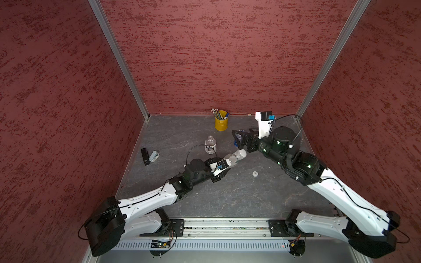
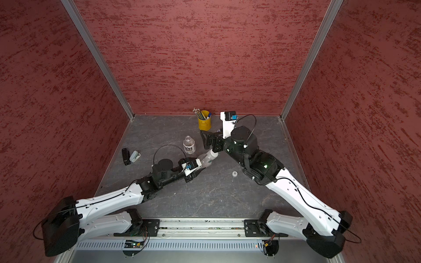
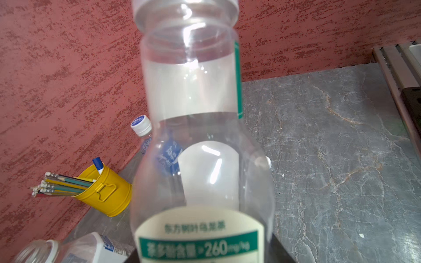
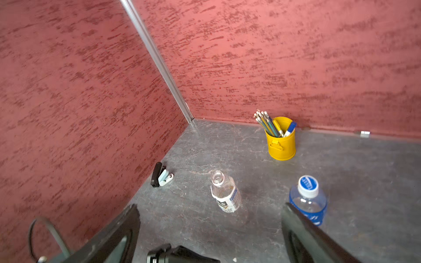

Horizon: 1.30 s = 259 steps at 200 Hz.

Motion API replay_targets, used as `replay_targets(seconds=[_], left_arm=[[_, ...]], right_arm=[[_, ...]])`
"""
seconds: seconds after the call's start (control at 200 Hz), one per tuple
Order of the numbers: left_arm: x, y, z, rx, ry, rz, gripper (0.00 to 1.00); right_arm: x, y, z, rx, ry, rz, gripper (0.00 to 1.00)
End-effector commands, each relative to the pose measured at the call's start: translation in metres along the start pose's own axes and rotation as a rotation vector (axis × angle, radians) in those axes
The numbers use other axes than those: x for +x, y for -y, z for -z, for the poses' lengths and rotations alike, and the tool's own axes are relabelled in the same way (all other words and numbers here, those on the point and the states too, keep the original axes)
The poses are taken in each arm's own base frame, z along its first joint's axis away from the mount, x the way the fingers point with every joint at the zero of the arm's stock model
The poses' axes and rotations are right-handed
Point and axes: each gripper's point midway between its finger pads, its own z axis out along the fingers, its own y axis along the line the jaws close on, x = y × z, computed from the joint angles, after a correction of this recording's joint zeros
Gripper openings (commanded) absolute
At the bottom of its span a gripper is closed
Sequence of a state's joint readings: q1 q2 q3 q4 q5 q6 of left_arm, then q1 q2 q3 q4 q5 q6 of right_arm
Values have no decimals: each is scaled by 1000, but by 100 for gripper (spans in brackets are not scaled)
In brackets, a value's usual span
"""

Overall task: Screw on the bottle caps
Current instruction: Screw the bottle cap onto the plastic bottle.

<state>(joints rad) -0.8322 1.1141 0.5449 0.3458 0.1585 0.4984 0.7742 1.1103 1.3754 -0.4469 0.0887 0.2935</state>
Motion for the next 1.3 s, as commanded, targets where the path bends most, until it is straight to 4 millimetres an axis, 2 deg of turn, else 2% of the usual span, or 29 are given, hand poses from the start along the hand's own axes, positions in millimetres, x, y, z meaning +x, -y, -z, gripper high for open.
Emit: replay_targets(seconds=[0.0, 0.03, 0.115, 0.25, 0.341, 0.406, 0.621, 0.807, 0.947, 1.067, 1.097, 1.292], left_arm=[[-10, -1, 8, 90, 39, 63, 45], [-8, -2, 10, 106, 37, 75, 45], [-7, -9, 18, 165, 22, 109, 45], [-5, -6, 33, 270, -6, 79, 43], [-5, -5, 40, 310, -18, 59, 43], [-6, -6, 43, 326, -25, 37, 43], [-3, -4, 40, 362, -51, -2, 43], [-7, -6, 38, 365, -33, -11, 43], [-8, -6, 37, 371, -29, -11, 43], [-8, -6, 36, 370, -24, -15, 43], [-8, -7, 36, 369, -26, -16, 43], [-9, -7, 35, 372, -20, -20, 43]], right_arm=[[33, -11, 11, -188, -178, 259, 98], [43, -13, 17, -261, -216, 333, 98], [59, 6, 29, -297, -314, 410, 98], [92, -2, 48, -498, -443, 688, 96], [93, -3, 44, -549, -413, 814, 96], [91, -4, 38, -585, -389, 917, 88], [92, -9, 16, -654, -440, 1107, 81], [101, -22, 10, -717, -458, 1169, 79], [113, -21, 11, -744, -522, 1184, 76], [115, -21, 16, -756, -549, 1187, 68], [123, -18, 9, -768, -580, 1174, 66], [130, -18, 6, -784, -630, 1135, 54]])
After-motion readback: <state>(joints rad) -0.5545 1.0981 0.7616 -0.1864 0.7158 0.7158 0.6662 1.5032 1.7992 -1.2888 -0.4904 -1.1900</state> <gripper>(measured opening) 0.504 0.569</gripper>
